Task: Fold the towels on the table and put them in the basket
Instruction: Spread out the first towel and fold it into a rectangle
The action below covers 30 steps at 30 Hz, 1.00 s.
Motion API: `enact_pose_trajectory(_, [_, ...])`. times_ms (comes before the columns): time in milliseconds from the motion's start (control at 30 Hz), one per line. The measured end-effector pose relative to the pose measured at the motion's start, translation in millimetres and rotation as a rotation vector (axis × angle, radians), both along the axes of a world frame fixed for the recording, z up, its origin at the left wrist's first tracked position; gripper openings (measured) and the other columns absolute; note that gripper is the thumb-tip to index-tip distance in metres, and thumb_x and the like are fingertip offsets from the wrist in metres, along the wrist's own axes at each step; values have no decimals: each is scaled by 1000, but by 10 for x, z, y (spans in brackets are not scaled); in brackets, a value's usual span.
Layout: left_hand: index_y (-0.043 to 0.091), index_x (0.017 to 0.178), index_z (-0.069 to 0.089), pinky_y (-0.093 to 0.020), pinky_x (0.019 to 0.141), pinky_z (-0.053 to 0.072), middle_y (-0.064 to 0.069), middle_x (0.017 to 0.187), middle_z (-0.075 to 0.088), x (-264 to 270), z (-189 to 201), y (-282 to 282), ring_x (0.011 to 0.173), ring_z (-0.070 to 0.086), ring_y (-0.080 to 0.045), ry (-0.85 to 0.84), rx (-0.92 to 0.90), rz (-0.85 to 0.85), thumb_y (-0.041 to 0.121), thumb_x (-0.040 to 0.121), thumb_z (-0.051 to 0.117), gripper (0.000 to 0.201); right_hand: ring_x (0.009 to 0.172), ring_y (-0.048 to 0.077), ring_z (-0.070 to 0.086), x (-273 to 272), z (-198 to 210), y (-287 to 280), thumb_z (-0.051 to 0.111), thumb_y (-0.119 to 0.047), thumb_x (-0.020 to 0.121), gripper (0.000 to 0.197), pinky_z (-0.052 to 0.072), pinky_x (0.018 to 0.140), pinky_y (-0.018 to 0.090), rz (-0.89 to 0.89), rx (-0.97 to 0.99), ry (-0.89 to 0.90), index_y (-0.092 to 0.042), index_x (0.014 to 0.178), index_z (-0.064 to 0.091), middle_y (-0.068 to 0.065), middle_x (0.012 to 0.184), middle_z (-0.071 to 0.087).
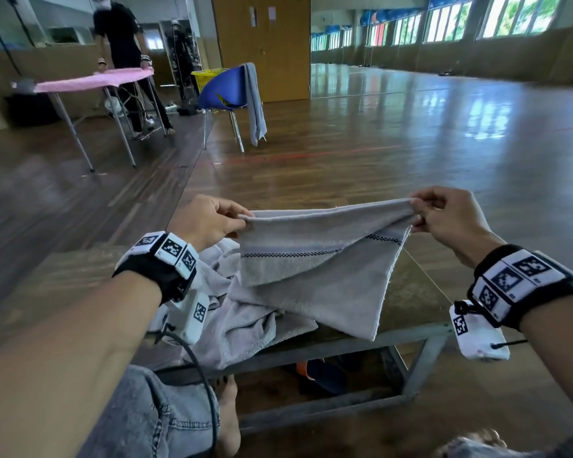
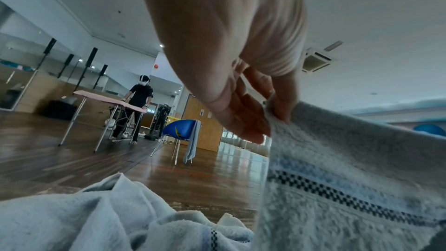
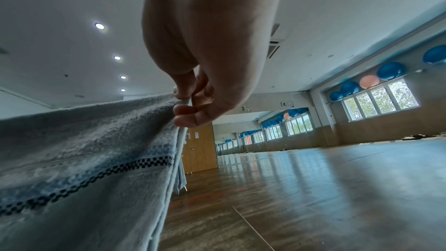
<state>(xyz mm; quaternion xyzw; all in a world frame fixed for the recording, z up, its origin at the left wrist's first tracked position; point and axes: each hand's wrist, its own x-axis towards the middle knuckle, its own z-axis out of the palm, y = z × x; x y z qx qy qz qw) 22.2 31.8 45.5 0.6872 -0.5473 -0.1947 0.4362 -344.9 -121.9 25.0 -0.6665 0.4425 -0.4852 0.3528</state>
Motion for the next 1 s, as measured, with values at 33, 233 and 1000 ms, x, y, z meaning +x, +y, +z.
enact_pose_trajectory(33, [26, 82, 82, -41, 85, 61, -7, 84, 78, 23, -11, 8, 84, 75, -23, -12, 30, -11, 13, 76, 83, 15, 50, 7, 65, -5, 4, 9, 69, -6, 94, 23, 63, 59, 29, 4, 5, -8, -25, 82, 71, 4, 81, 69])
enact_pose_trajectory(233, [19, 82, 81, -31, 82, 61, -6, 85, 79, 48, 53, 60, 83, 76, -21, 48, 94, -69, 17, 82, 79, 3, 50, 6, 63, 47, 45, 59, 67, -4, 95, 21, 64, 61, 29, 15, 23, -15, -21, 83, 70, 6, 81, 68])
enact_pose_trajectory(1000, [3, 99, 75, -14, 57, 54, -12, 89, 74, 119, 1279, -525, 69, 69, -17, -364, -359, 211, 3, 90, 69, 11, 87, 21, 72, 412, 1215, -516, 67, 0, 93, 25, 63, 80, 38, -99, -170, -5, -22, 81, 65, 3, 89, 68])
